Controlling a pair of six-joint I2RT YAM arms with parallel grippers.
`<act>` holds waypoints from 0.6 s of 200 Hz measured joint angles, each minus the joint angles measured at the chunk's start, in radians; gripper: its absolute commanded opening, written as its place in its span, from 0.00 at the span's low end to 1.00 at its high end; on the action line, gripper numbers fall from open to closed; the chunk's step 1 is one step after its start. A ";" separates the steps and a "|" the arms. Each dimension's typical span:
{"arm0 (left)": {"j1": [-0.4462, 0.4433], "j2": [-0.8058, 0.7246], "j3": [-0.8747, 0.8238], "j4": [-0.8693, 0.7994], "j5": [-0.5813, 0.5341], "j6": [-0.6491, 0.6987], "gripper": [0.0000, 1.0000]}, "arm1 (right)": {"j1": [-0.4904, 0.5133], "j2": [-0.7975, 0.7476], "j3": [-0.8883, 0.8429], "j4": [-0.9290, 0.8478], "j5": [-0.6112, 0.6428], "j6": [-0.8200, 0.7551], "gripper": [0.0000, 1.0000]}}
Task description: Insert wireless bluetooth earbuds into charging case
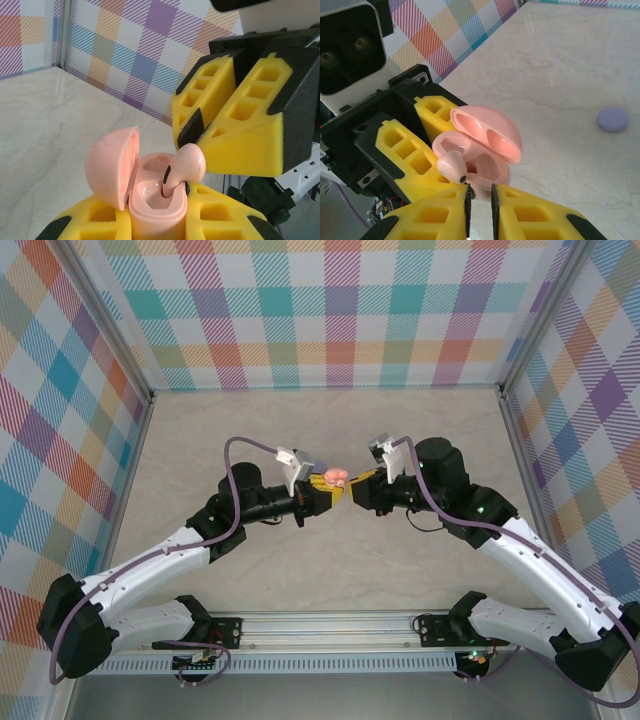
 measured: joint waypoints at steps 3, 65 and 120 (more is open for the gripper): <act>0.000 0.001 0.000 -0.001 0.000 0.000 0.00 | 0.000 0.000 0.000 0.000 -0.001 0.000 0.20; -0.002 0.024 0.010 -0.022 0.008 0.007 0.00 | 0.003 0.022 0.004 0.001 -0.035 0.000 0.21; -0.004 0.026 0.014 -0.029 0.007 0.008 0.00 | 0.008 0.039 0.011 0.004 -0.056 0.000 0.21</act>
